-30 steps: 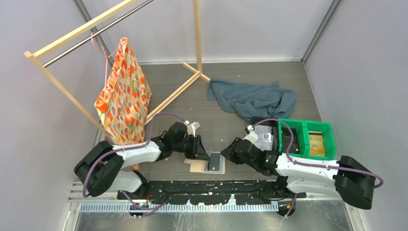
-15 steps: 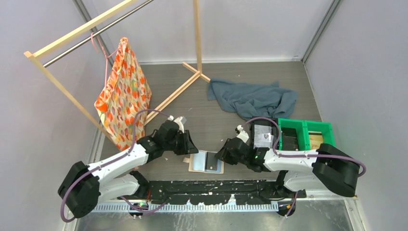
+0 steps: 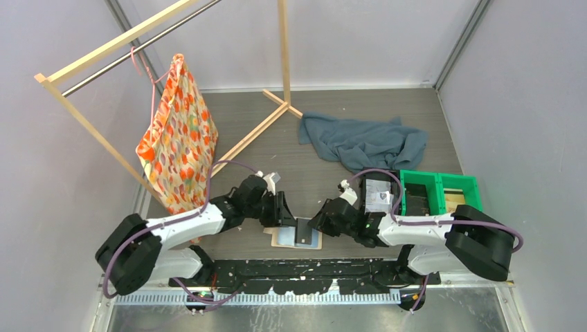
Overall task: Take the credit cards out of the card holder
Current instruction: Remove the credit card from the card holder.
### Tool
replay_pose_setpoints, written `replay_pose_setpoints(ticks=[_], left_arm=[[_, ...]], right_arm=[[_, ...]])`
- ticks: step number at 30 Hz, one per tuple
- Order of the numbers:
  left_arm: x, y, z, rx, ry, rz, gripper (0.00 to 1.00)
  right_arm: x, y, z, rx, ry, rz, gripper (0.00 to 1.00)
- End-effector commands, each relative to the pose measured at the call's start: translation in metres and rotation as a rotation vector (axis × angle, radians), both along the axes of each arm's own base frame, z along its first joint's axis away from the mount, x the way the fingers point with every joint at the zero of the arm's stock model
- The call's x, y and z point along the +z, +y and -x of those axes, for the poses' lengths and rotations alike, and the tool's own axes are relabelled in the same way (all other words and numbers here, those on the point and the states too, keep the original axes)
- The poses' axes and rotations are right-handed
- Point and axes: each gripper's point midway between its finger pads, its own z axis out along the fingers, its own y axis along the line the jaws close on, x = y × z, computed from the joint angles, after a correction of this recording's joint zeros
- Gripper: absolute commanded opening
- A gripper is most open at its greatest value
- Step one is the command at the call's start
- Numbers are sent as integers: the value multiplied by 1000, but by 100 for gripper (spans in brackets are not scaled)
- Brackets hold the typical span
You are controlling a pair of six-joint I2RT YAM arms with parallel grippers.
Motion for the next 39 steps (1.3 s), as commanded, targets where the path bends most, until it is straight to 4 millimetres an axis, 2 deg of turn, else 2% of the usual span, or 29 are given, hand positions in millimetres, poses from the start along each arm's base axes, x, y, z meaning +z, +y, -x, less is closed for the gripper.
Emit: replay_pose_setpoints(ticks=[1, 5, 16, 27, 39], left_arm=[[4, -20, 7, -56, 30, 127, 41], [-10, -18, 5, -31, 41, 112, 39], [-30, -14, 7, 8, 70, 116, 31], [-45, -8, 8, 29, 84, 81, 32], [-61, -13, 11, 26, 128, 103, 30]], right_arm=[[-6, -2, -3, -23, -3, -4, 31], [-14, -2, -2, -28, 9, 1, 30], [-19, -4, -1, -39, 22, -7, 29], [-20, -6, 0, -42, 19, -6, 29], [-20, -6, 0, -45, 22, -3, 29]])
